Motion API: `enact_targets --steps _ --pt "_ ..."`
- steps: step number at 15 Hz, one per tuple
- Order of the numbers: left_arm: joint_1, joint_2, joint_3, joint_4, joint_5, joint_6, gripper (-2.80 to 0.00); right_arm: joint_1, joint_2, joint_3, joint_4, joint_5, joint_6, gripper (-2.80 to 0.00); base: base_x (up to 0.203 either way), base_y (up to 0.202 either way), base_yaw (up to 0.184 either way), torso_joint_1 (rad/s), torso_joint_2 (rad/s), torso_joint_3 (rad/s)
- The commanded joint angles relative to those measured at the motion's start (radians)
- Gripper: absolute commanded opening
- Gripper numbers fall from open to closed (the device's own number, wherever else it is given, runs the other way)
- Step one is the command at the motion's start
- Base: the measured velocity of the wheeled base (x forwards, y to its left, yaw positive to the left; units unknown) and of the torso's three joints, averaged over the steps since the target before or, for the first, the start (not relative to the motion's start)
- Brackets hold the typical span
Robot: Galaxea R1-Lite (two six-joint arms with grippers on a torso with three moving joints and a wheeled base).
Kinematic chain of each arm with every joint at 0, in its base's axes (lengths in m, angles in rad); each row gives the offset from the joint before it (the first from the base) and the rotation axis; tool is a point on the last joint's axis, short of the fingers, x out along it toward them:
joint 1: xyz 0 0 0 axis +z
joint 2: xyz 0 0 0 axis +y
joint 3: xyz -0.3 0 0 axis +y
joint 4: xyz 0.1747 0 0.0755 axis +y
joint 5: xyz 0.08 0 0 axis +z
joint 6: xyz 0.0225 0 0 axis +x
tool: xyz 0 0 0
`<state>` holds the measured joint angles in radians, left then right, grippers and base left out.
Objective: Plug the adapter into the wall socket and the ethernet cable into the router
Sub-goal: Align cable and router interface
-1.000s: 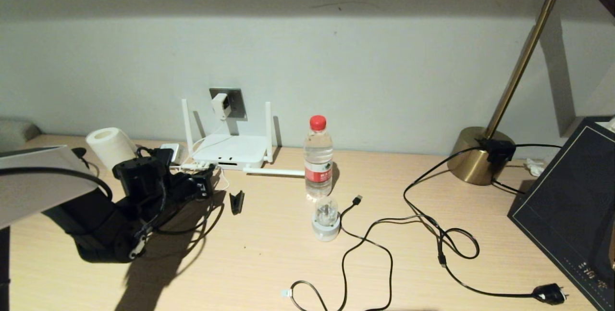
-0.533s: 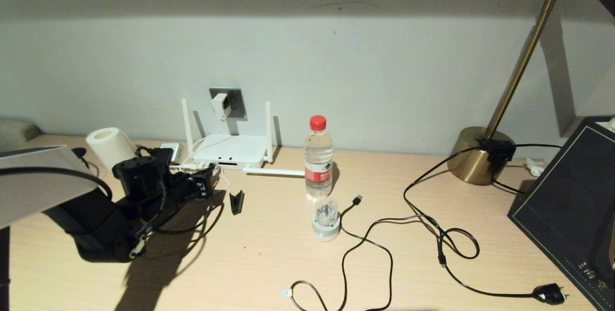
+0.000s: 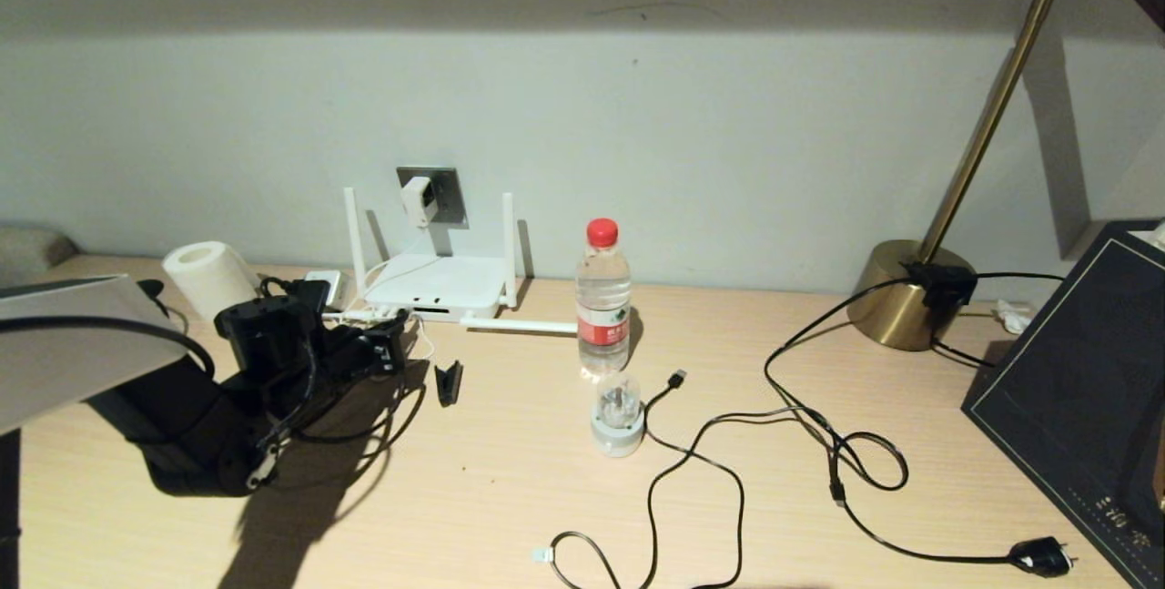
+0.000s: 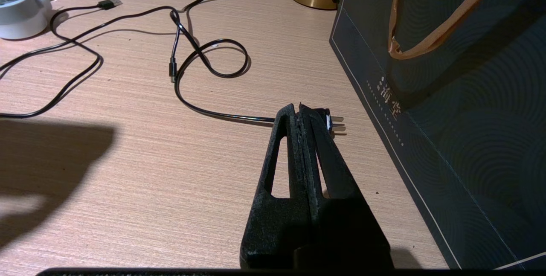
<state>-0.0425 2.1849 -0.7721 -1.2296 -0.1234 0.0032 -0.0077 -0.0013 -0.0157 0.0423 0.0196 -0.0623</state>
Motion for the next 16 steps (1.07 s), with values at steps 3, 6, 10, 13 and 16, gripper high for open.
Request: enact_targets --steps 3,6,10,13,16 --pt "0.0 0.001 -0.006 -0.007 -0.001 0.0 -2.8 0.0 0.001 0.0 0.001 0.0 -0.001 -2.8 0.0 0.0 0.0 0.0 0.0 0.0" --pt "-0.002 0.003 -0.006 -0.006 -0.001 0.0 -2.8 0.0 0.001 -0.001 0.001 0.0 -0.001 -2.8 0.0 0.0 0.0 0.0 0.0 0.0" --pt "-0.002 0.012 -0.015 -0.005 -0.001 0.0 -2.8 0.0 0.001 0.0 0.001 0.0 -0.001 -2.8 0.0 0.0 0.0 0.0 0.0 0.0" --pt "-0.002 0.019 -0.018 -0.005 -0.001 0.0 -2.8 0.0 0.001 0.0 0.001 0.0 -0.001 -2.8 0.0 0.0 0.0 0.0 0.0 0.0" --pt "-0.002 0.027 -0.024 -0.005 0.0 0.0 -2.8 0.0 0.001 -0.001 0.001 0.0 -0.001 -2.8 0.0 0.0 0.0 0.0 0.0 0.0"
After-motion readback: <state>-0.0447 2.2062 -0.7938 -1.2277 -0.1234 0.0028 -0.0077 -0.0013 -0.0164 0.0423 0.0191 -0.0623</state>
